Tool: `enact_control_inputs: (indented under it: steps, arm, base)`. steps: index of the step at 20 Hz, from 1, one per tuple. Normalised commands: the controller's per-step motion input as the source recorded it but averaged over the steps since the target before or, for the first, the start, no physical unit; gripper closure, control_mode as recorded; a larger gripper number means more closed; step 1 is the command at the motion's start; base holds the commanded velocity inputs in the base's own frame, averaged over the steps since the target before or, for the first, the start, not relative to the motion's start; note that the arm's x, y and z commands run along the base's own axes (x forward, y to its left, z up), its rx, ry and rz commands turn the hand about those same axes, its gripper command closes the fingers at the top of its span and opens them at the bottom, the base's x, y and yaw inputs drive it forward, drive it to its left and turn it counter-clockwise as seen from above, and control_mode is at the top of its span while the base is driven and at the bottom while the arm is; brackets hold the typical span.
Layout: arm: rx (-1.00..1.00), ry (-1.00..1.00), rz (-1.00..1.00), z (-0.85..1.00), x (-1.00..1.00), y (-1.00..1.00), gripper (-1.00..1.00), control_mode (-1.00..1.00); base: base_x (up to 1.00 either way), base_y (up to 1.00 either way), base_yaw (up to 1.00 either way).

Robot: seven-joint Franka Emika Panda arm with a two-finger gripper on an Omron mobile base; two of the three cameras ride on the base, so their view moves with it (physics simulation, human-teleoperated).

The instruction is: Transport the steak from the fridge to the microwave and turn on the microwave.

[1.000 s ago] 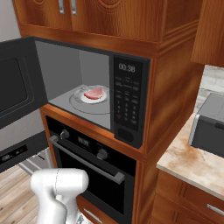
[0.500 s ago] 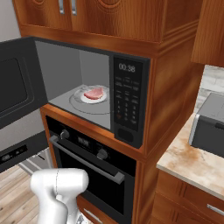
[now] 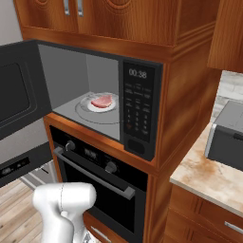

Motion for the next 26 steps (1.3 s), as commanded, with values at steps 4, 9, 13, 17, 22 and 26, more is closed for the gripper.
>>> enact_control_inputs:
  steps: [4, 9, 13, 17, 22, 26]
  arm:
    - [0.0, 0.0, 0.0, -0.3, 0.19, 0.37, -1.0, -1.0]
    - [0.0, 0.03, 0.0, -0.43, 0.18, 0.47, -1.0, -1.0]
    - [0.0, 0.01, 0.0, -0.33, 0.28, 0.4, -1.0, -1.0]
    - [0.0, 0.0, 0.0, -0.25, 0.38, 0.35, -1.0, -1.0]
    - [0.01, 0.03, 0.0, -0.37, 0.42, 0.32, -1.0, -1.0]
    - [0.0, 0.09, 0.0, -0.62, 0.44, 0.46, -1.0, -1.0]
  base:
    - [0.0, 0.0, 0.0]
    - [0.0, 0.0, 0.0]
    - [0.0, 0.0, 0.0]
    - [0.0, 0.0, 0.0]
    - [0.0, 0.0, 0.0]
    - [0.0, 0.0, 0.0]
